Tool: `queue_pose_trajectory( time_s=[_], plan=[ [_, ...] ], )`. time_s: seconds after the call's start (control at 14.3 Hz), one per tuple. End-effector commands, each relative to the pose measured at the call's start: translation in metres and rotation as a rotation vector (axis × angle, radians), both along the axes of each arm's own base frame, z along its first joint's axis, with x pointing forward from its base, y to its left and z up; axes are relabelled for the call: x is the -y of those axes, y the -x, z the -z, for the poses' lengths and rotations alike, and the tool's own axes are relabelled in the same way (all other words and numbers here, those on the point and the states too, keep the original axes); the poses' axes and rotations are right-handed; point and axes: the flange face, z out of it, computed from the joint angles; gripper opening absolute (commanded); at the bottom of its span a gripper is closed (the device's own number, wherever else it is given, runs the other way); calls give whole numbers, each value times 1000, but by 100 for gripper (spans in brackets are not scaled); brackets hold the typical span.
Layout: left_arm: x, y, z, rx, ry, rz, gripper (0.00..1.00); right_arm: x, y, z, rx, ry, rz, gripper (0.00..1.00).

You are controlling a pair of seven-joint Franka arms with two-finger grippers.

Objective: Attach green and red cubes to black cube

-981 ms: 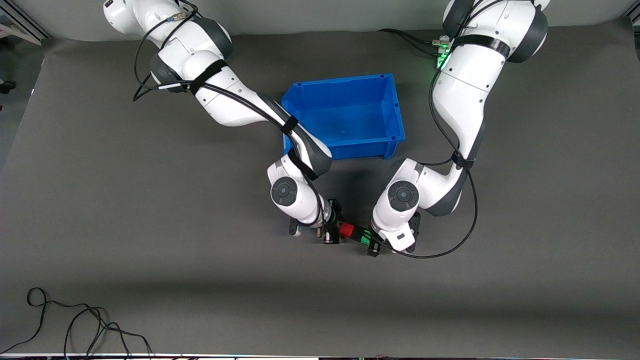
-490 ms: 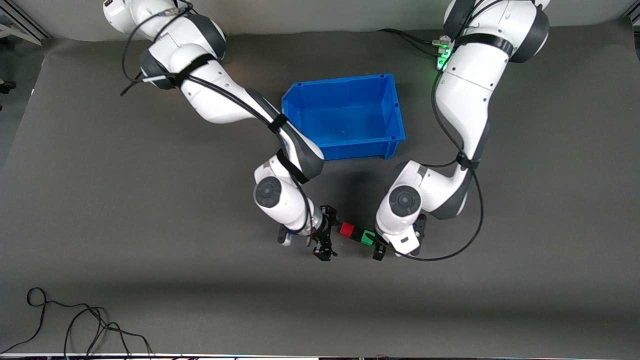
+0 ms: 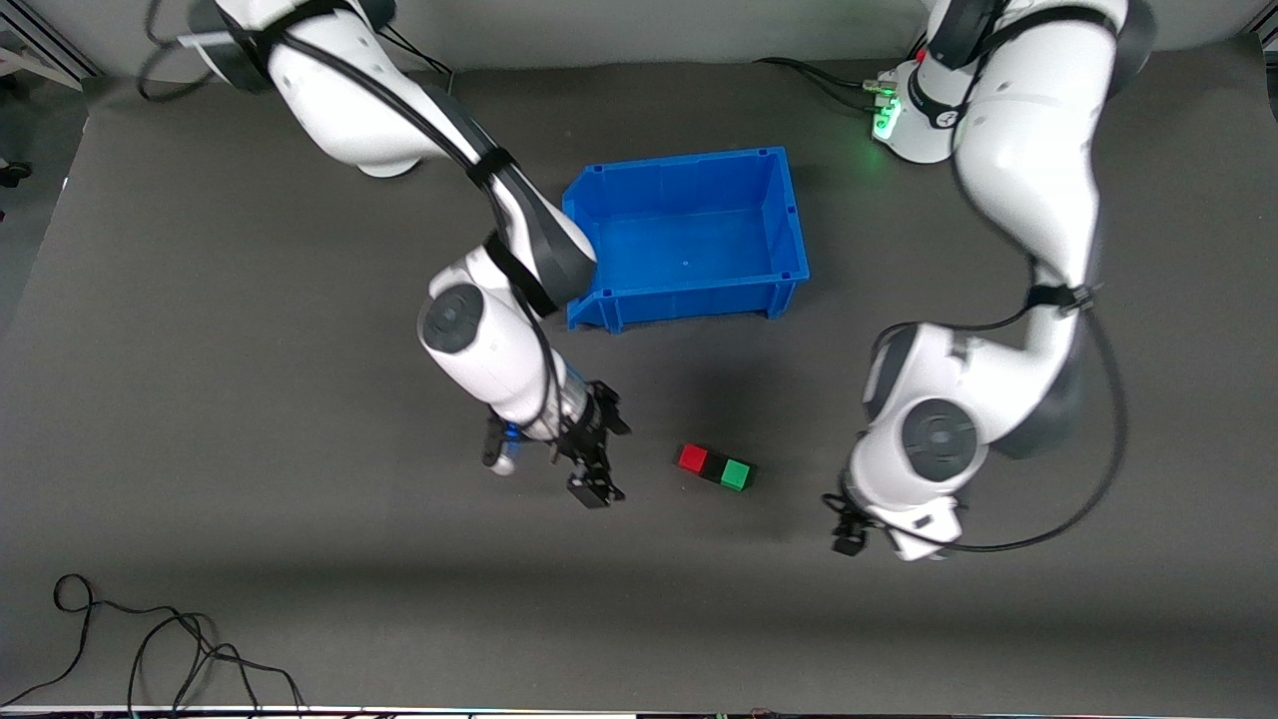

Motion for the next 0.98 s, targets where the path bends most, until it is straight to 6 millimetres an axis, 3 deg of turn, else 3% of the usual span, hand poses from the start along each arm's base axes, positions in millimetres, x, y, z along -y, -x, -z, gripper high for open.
queue_pose_trajectory(
  time_s=[0.0,0.21,0.35,0.49,0.63,0.77,0.91],
  plan=[
    [-37,18,-72,-43,-16,109,100,63,41,-12,-59,105,-82,100],
    [-106,38,-131,-145,19,236,100,137,56,-52,-111,183,-251,100],
    [-158,57,-173,-186,42,329,100,176,68,-75,-124,199,-441,100],
    [-198,77,-206,-212,59,436,100,231,73,-104,-125,188,-616,100],
    [-230,93,-232,-209,68,504,100,291,76,-128,-106,169,-729,100],
    [-257,108,-252,-219,77,597,100,332,78,-147,-7,175,-926,100],
    [-279,115,-263,-206,93,665,100,361,83,-163,46,181,-1032,100]
  ],
)
